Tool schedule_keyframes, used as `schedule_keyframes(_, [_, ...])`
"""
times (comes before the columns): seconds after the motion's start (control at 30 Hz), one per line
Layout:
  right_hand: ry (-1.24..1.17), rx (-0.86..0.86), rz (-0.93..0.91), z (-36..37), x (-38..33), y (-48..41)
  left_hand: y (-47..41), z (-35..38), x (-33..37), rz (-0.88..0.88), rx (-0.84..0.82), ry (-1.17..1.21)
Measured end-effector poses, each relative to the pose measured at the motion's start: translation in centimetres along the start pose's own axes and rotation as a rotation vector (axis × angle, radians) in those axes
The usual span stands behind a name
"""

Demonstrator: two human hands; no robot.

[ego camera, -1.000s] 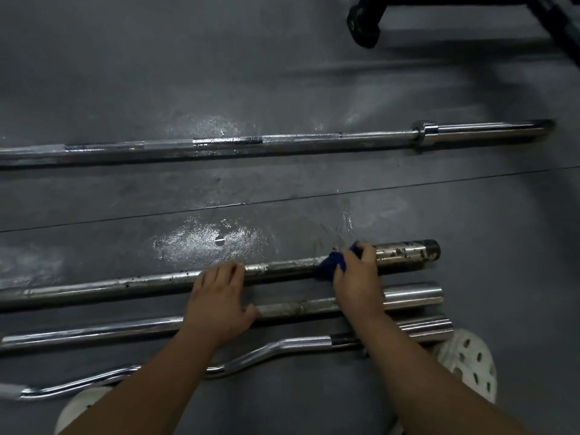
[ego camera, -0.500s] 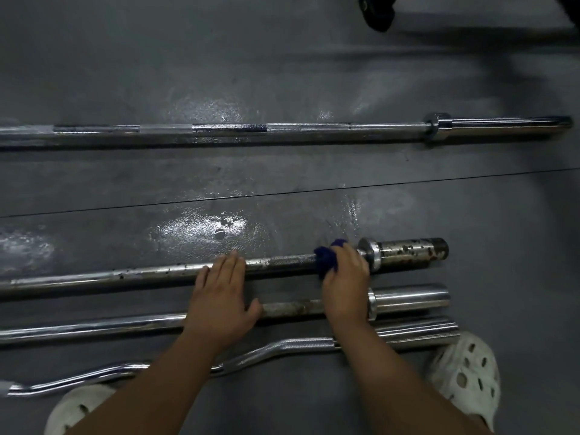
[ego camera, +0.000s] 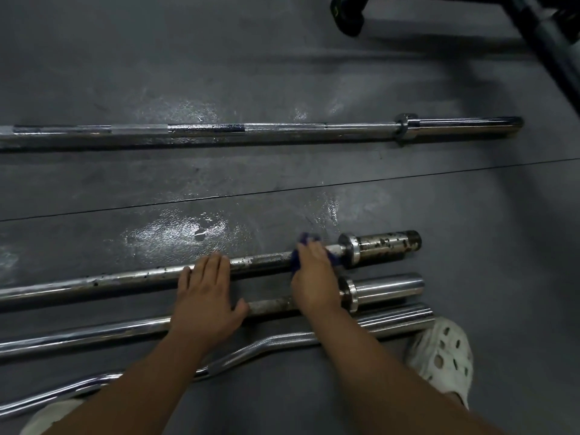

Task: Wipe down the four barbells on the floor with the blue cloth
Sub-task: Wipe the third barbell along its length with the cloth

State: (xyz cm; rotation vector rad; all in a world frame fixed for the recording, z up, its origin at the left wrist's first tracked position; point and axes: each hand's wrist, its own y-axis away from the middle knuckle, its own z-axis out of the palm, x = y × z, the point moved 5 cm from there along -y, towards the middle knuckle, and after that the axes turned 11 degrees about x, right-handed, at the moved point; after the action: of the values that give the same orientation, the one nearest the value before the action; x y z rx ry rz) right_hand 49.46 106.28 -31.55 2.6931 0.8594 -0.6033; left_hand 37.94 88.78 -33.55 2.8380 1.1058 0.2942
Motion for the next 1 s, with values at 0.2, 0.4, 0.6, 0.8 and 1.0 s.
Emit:
schedule_keyframes(0.2, [0.074,0.049,0.096,-0.8,2.0,-0.6,-0.2,-0.4,0.2,-0.002,0.024,0.015])
schedule_keyframes(0.4, [-0.009,0.057,0.117,-1.2,3.1,-1.1,0.0,-0.5,0.1,-0.007,0.007,0.045])
schedule_keyframes(0.6, [-0.049,-0.184,-0.162,2.2,-3.7,1.8,0.6,-0.9,-0.2,0.016,-0.013,0.083])
schedule_keyframes(0.8, [0.239,0.033,0.162,-0.5,1.1,1.5,1.3,-1.2,-0.6,0.029,-0.018,0.120])
schedule_keyframes(1.0, [0.044,-0.195,-0.220,2.4,-4.3,2.8,1.1,-1.2,-0.6,0.035,-0.041,0.068])
